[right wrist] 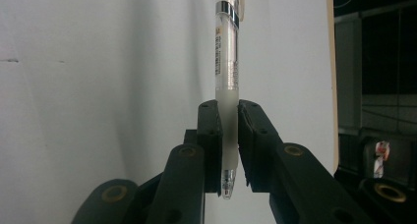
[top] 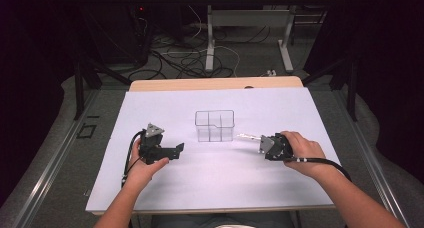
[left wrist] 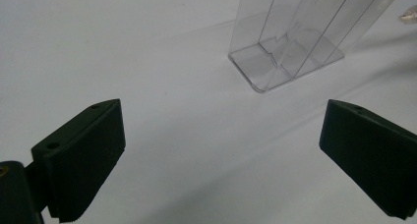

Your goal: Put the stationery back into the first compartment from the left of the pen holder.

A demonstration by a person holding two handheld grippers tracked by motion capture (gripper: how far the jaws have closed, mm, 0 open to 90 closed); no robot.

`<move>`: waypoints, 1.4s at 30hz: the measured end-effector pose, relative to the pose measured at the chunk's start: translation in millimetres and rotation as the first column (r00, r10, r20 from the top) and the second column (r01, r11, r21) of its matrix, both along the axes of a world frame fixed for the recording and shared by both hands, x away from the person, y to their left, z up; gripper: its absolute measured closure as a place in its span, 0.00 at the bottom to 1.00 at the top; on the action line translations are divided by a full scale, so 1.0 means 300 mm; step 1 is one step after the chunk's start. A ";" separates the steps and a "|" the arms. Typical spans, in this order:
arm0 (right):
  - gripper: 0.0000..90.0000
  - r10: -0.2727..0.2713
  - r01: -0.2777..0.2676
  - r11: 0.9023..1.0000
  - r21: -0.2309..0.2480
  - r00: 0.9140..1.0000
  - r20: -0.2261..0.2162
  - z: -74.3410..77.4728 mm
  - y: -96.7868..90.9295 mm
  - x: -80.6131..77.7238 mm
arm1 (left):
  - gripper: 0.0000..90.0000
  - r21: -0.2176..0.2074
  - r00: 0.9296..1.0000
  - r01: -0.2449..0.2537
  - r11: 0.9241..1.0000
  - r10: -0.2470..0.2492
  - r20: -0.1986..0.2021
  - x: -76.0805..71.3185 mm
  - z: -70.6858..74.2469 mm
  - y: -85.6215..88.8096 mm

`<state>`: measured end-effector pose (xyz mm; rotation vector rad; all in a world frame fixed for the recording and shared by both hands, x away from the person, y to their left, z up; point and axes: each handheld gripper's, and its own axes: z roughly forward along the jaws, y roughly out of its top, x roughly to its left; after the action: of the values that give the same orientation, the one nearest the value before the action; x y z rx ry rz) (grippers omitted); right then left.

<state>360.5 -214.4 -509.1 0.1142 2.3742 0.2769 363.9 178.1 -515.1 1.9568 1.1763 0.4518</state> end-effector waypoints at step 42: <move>0.89 0.493 -0.403 0.851 -0.337 0.835 0.246 -0.022 0.332 -0.121 | 0.38 0.104 0.986 0.158 0.982 -0.162 0.028 -0.033 0.062 -0.050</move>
<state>324.1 -114.9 -515.8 -0.5957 2.0527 0.1692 354.0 163.3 -496.5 2.1031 0.9806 0.4687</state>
